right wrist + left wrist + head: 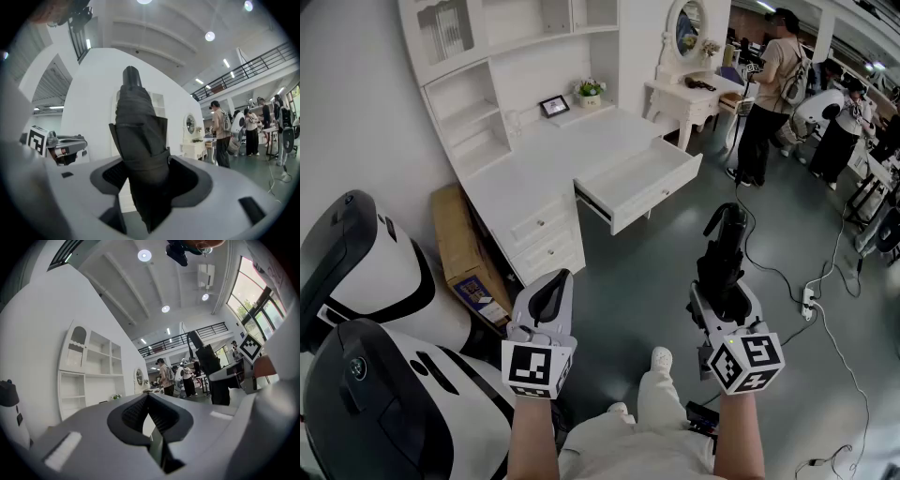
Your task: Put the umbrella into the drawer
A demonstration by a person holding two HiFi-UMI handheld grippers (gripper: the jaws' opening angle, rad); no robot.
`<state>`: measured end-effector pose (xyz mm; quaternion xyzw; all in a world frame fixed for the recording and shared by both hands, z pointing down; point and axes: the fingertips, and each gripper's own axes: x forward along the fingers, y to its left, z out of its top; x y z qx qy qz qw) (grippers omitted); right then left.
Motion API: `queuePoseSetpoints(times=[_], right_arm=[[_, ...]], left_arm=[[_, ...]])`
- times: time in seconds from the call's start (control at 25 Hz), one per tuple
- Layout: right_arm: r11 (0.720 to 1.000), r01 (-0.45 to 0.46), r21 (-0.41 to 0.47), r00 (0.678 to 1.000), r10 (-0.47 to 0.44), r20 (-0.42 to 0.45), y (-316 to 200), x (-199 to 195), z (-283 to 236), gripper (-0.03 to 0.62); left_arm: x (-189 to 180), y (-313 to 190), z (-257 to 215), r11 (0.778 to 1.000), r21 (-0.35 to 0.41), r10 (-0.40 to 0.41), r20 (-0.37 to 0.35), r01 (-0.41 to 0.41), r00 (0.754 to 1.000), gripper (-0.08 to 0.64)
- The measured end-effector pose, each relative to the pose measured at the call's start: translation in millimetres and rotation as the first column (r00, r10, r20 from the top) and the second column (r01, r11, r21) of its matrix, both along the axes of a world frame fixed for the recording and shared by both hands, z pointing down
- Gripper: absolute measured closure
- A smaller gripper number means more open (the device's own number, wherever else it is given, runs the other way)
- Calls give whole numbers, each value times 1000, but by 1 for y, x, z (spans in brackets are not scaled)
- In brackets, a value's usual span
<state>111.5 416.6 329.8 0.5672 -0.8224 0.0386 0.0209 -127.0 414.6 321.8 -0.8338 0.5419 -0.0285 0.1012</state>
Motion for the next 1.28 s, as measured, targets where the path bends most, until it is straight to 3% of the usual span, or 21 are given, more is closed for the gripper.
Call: queuePoseSetpoints(times=[0.36,0.64,0.88,1.28], right_arm=[[999,29,-16,998,-30,-49,-16,-18,1,319],[997,43,-60,999,-44,-20,-64,-24,16,319],[995,56,-85,998,-57,-11,-136,-32,24,319],[990,85,-115,996,-88,-20,-297,-32,26,319]], left_arm=[[-14,-8,-4,999,30,-14,-46,15,999,553],[-19,-54,3,1000,10,-20,-33,20,999,554],[-22,-120,10,1000,-13,-17,-26,17,1000,552],[-13,-279,5,999,-36,-23,-13,23,1000,553]])
